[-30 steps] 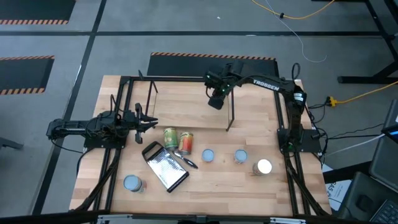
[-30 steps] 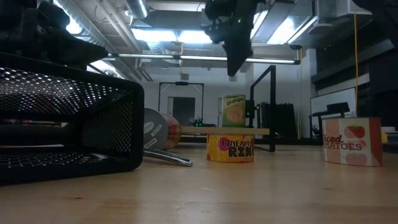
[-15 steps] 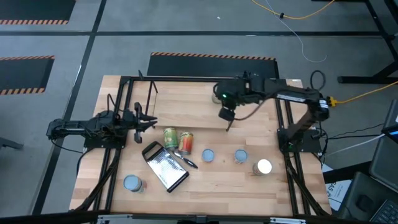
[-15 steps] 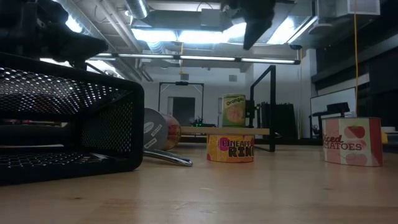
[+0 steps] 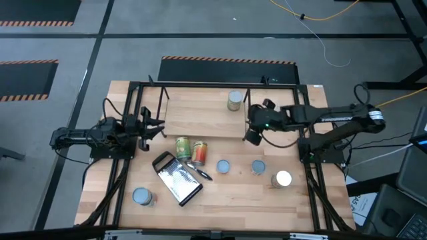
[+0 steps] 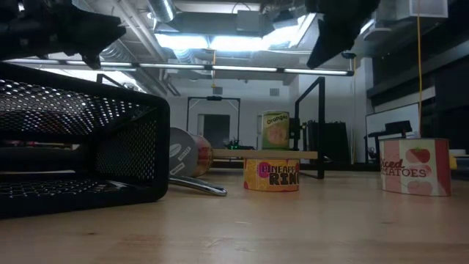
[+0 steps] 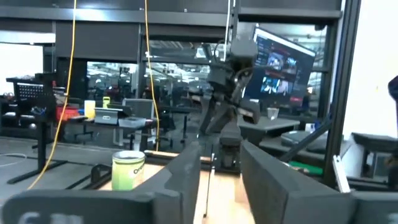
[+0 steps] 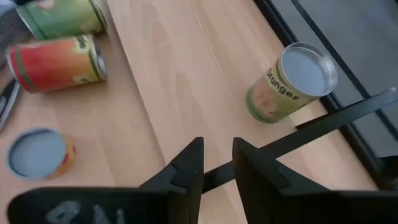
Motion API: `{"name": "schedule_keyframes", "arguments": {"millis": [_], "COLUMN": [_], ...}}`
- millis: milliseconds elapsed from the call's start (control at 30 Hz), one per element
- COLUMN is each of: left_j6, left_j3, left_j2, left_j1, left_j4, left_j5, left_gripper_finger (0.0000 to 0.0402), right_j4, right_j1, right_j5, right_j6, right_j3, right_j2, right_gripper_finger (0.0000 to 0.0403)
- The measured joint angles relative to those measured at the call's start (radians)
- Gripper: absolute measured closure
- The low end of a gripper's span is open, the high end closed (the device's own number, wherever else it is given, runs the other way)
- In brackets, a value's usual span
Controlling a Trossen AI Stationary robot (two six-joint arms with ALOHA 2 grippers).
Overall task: Pick and place cans onto a shelf
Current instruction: Put the canned pears on the shelf
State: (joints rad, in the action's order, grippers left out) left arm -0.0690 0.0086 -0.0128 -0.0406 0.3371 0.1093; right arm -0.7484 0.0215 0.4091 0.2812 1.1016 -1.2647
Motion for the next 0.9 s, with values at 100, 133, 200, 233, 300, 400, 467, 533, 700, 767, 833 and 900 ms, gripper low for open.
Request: {"name": "schedule_keyframes", "arguments": {"millis": [100,133,200,233,300,400,467,533,700,767,833,900], "left_j6": [-0.009,-0.009,-0.019,-0.032,-0.045,-0.059,-0.060,-0.060,-0.060,-0.060,-0.061,-0.064], "left_j3": [0.000,0.000,0.000,0.000,0.001,0.023,0.048,0.077,0.195,0.254,0.321,0.399], "left_j2": [0.000,0.000,0.000,0.000,-0.002,-0.027,-0.061,-0.116,-0.291,-0.371,-0.449,-0.523], "left_j1": [0.000,0.000,0.000,0.000,0.000,0.000,0.000,0.000,0.000,0.000,0.000,0.000], "left_j4": [0.014,0.024,0.054,0.068,0.094,0.090,0.092,0.091,0.032,-0.016,-0.069,-0.157], "left_j5": [0.000,0.000,0.000,0.000,0.000,0.011,0.012,0.012,0.029,0.030,0.031,0.031], "left_gripper_finger": [0.0261,0.0255,0.0250,0.0249,0.0249,0.0249,0.0248,0.0249,0.0249,0.0250,0.0250,0.0250], "right_j4": [0.066,0.086,0.113,0.119,0.129,0.138,0.138,0.148,0.155,0.155,0.155,0.155], "right_j1": [0.004,0.004,0.004,0.004,0.004,0.004,0.004,0.004,0.004,0.004,0.004,0.004], "right_j5": [-0.001,-0.001,-0.001,-0.001,0.000,-0.001,-0.001,-0.001,-0.001,-0.001,-0.001,-0.002], "right_j6": [0.003,0.002,0.001,-0.001,-0.002,-0.006,-0.024,-0.036,-0.052,-0.052,-0.053,-0.054], "right_j3": [-0.065,-0.080,-0.107,-0.117,-0.130,-0.142,-0.143,-0.143,-0.143,-0.143,-0.143,-0.143], "right_j2": [0.045,0.058,0.078,0.087,0.096,0.104,0.104,0.104,0.103,0.103,0.103,0.103], "right_gripper_finger": [0.0313,0.0313,0.0313,0.0313,0.0313,0.0313,0.0313,0.0313,0.0313,0.0313,0.0313,0.0313]}}
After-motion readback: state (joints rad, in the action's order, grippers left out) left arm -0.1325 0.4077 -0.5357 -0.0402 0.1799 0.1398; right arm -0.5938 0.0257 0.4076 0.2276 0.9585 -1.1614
